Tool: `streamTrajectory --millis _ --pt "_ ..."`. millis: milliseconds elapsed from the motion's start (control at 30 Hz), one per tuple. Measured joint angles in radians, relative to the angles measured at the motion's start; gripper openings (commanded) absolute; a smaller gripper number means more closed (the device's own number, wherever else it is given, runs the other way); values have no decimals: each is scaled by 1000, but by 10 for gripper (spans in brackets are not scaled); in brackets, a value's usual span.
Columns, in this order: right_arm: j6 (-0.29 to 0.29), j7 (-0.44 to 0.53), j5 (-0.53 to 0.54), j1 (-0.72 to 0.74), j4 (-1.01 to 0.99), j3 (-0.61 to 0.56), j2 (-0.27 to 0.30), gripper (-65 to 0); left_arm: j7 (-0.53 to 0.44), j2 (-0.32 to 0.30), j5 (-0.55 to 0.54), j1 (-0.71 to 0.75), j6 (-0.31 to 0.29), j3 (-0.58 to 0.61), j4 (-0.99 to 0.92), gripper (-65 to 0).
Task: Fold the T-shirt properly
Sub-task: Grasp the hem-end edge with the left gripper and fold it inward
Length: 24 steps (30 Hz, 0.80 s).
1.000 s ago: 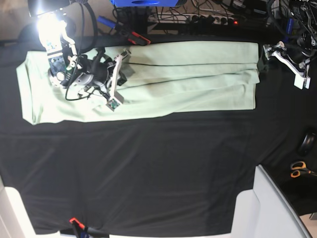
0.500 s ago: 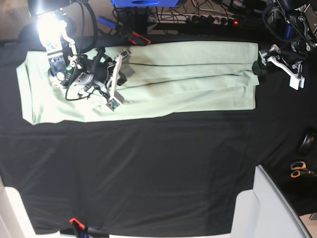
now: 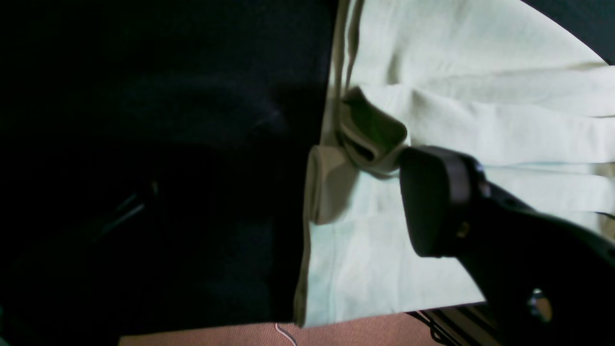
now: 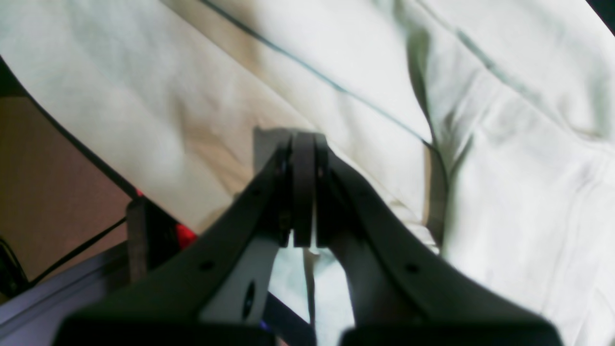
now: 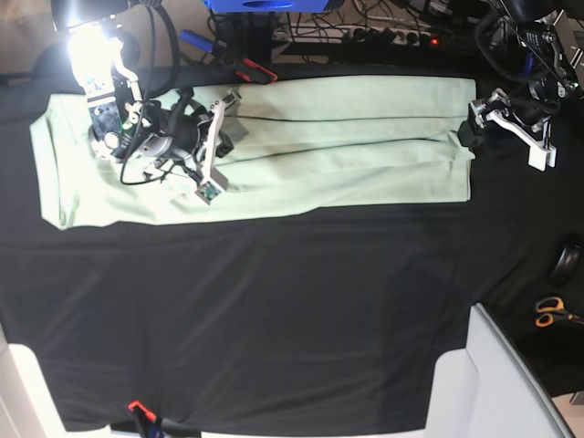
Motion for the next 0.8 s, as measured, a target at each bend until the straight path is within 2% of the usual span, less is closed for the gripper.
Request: streamTrajectory --millis 400,600,700,767,800 --pt "0 0 0 0 0 0 0 -650 -26 48 -19 -6 -1 25 6 -84" --pt "0 0 0 0 0 0 0 -650 -37 43 -21 -22 -1 130 8 -86" --pt "0 0 0 0 0 0 0 -650 -54 61 -29 -22 -2 131 7 -92" --pt "0 0 0 0 0 0 0 -650 -52 63 -29 -23 -9 132 7 -161" --pt "0 0 0 0 0 0 0 -650 -51 64 -29 -23 -9 132 6 -218"
